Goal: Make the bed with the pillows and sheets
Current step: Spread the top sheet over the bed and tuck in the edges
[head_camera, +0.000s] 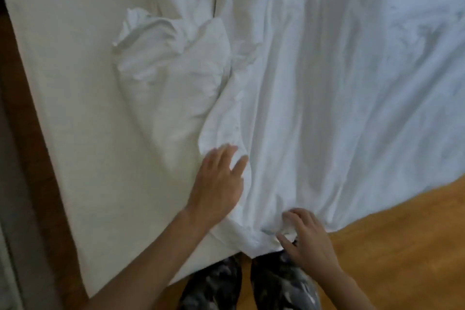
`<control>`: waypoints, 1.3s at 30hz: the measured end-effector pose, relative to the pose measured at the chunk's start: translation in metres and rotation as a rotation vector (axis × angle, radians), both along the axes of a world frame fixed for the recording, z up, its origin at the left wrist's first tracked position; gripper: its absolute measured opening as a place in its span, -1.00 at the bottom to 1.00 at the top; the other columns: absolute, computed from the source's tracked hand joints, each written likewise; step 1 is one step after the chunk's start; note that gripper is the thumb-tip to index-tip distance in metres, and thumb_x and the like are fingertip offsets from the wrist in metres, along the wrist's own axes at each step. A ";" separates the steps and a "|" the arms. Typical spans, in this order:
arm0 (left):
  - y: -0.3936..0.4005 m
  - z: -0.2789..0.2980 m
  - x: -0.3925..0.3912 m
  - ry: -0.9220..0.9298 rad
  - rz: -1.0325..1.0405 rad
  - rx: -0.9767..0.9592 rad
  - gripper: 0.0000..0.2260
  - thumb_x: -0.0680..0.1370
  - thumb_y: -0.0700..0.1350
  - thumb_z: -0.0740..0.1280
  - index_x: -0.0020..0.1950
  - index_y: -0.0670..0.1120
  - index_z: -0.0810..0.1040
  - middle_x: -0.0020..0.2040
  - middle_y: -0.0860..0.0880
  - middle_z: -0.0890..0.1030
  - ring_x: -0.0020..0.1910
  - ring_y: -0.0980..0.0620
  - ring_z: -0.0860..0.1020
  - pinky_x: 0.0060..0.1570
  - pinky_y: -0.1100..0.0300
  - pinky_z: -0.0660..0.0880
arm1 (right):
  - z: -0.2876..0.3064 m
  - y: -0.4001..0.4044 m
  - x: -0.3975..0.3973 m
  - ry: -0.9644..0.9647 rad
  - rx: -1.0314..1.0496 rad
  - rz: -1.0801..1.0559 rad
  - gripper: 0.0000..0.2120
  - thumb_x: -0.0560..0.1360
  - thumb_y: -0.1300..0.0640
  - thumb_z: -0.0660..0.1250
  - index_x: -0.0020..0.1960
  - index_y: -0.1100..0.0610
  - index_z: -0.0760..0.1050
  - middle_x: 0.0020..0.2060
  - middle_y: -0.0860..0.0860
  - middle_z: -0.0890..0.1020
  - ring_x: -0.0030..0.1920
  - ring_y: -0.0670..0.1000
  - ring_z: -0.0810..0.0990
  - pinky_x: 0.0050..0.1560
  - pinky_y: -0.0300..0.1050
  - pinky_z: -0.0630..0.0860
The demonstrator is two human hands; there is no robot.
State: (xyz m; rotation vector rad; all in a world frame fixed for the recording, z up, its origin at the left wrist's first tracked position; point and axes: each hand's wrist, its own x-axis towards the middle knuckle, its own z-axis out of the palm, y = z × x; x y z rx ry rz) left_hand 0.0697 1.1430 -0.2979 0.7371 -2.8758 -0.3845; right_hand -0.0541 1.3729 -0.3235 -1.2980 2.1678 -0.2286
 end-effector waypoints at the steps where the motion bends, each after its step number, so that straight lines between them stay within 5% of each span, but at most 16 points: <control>1: -0.032 -0.004 -0.010 -0.039 0.050 -0.073 -0.46 0.40 -0.02 0.44 0.35 -0.15 0.48 0.33 -0.30 0.46 0.33 -0.29 0.41 0.30 -0.19 0.35 | 0.004 -0.024 0.014 -0.038 -0.083 -0.086 -0.47 0.44 -0.25 0.22 0.22 0.10 0.49 0.12 -0.02 0.51 0.12 -0.02 0.48 0.09 -0.15 0.49; 5: -0.125 -0.024 -0.040 -0.329 0.255 -0.033 0.03 0.33 0.19 0.51 0.59 -0.13 -0.01 0.53 -0.38 0.04 0.50 -0.38 0.08 0.39 -0.33 0.09 | 0.009 -0.134 0.058 -0.320 -0.152 -0.396 -0.05 0.33 -0.48 0.22 0.52 0.07 0.12 0.39 -0.01 0.36 0.35 -0.03 0.33 0.29 -0.18 0.29; 7: -0.139 -0.036 -0.041 -0.394 0.339 0.002 0.04 0.36 0.16 0.51 0.59 -0.12 -0.08 0.47 -0.39 0.15 0.41 -0.36 0.22 0.30 -0.24 0.27 | 0.001 -0.180 0.069 -0.495 -0.092 -0.558 0.08 0.28 -0.40 0.39 0.56 0.06 -0.04 0.44 0.00 0.31 0.40 -0.01 0.30 0.31 -0.17 0.25; 10: -0.136 -0.041 -0.025 -0.311 0.408 0.088 -0.11 0.42 -0.06 0.50 0.58 -0.12 0.03 0.31 -0.31 0.38 0.21 -0.29 0.43 0.17 -0.10 0.40 | -0.011 -0.212 0.072 -0.426 -0.024 -0.640 0.08 0.33 -0.22 0.48 0.57 0.09 -0.12 0.48 0.02 0.27 0.43 0.05 0.30 0.34 -0.12 0.27; 15: -0.122 -0.028 0.067 -0.056 0.580 0.208 -0.42 0.44 -0.16 0.42 0.44 0.03 0.37 0.18 -0.16 0.53 0.10 -0.21 0.51 0.05 -0.02 0.44 | 0.000 -0.209 0.119 -0.542 -0.044 -0.236 -0.15 0.45 -0.03 0.43 0.56 -0.04 0.00 0.38 0.00 0.43 0.30 0.05 0.45 0.12 -0.25 0.32; 18: -0.095 -0.026 0.171 0.059 0.847 0.278 -0.57 0.45 -0.17 0.43 0.31 -0.09 0.49 0.11 -0.14 0.58 0.06 -0.15 0.54 -0.02 0.04 0.46 | -0.005 -0.208 0.188 -0.468 0.000 0.149 -0.24 0.49 0.12 0.36 0.55 -0.09 0.03 0.14 0.11 0.56 0.02 0.15 0.57 -0.13 -0.15 0.36; 21: -0.055 -0.054 0.254 0.191 1.520 0.581 -0.78 0.55 -0.35 0.28 0.16 -0.43 0.50 0.14 -0.32 0.57 0.20 -0.17 0.54 0.24 0.05 0.41 | -0.015 -0.202 0.244 -0.350 0.029 0.425 -0.42 0.51 0.25 0.24 0.49 0.00 0.24 0.01 0.15 0.50 -0.11 0.21 0.54 -0.22 -0.06 0.30; 24: -0.006 -0.060 0.319 0.587 2.108 0.824 -0.83 0.56 -0.26 0.25 0.10 -0.17 0.58 -0.03 -0.10 0.64 -0.06 0.02 0.61 -0.02 0.18 0.52 | -0.026 -0.196 0.267 -0.184 0.008 0.663 -0.35 0.51 0.25 0.19 0.53 -0.10 0.12 0.10 0.12 0.45 -0.11 0.18 0.52 -0.23 -0.05 0.26; 27: 0.027 -0.057 0.337 0.675 2.058 1.237 -0.84 0.60 -0.17 0.25 0.16 -0.05 0.50 -0.03 -0.03 0.58 -0.11 0.03 0.58 -0.25 0.18 0.53 | -0.032 -0.198 0.269 -0.132 -0.005 0.740 -0.33 0.49 0.24 0.20 0.52 -0.13 0.12 0.14 0.07 0.42 -0.10 0.14 0.52 -0.26 -0.07 0.28; 31: 0.018 -0.055 0.338 0.831 2.094 1.094 -0.87 0.58 -0.20 0.25 0.11 -0.10 0.53 -0.01 -0.07 0.61 -0.03 -0.04 0.62 -0.29 0.19 0.57 | -0.036 -0.178 0.271 -0.029 -0.168 0.731 -0.25 0.33 0.30 0.31 0.49 0.02 0.22 -0.02 0.10 0.51 -0.29 0.11 0.51 -0.39 -0.12 0.31; 33: 0.005 -0.057 0.341 0.858 2.125 1.027 -0.70 0.54 -0.14 0.33 0.26 -0.11 0.48 0.07 -0.07 0.59 0.05 -0.12 0.61 -0.16 0.09 0.61 | -0.037 -0.159 0.275 0.006 -0.238 0.643 -0.22 0.30 0.31 0.37 0.47 0.10 0.20 -0.08 0.11 0.53 -0.33 0.10 0.49 -0.45 -0.08 0.42; 35: -0.015 -0.055 0.348 0.867 2.181 1.162 -0.41 0.48 0.00 0.41 0.46 -0.05 0.31 0.23 -0.05 0.53 0.12 -0.12 0.58 0.01 -0.01 0.59 | -0.036 -0.137 0.283 -0.011 -0.276 0.590 -0.27 0.31 0.31 0.42 0.43 0.19 0.24 -0.15 0.10 0.52 -0.42 0.07 0.46 -0.56 -0.13 0.40; 37: -0.031 -0.058 0.354 0.965 2.136 1.383 -0.43 0.51 0.03 0.37 0.47 -0.07 0.32 0.33 -0.04 0.49 0.25 -0.11 0.53 0.12 0.02 0.54 | -0.035 -0.111 0.291 -0.062 -0.297 0.660 -0.43 0.41 0.24 0.37 0.38 0.21 0.29 -0.24 0.05 0.53 -0.49 0.01 0.44 -0.59 -0.19 0.33; 39: -0.032 -0.051 0.351 0.936 2.135 1.361 -0.55 0.57 -0.05 0.31 0.43 -0.12 0.37 0.39 -0.09 0.46 0.34 -0.12 0.48 0.21 0.02 0.49 | -0.036 -0.088 0.298 -0.099 -0.273 0.752 -0.39 0.32 0.25 0.46 0.32 0.19 0.35 -0.34 -0.02 0.52 -0.52 -0.04 0.43 -0.57 -0.23 0.30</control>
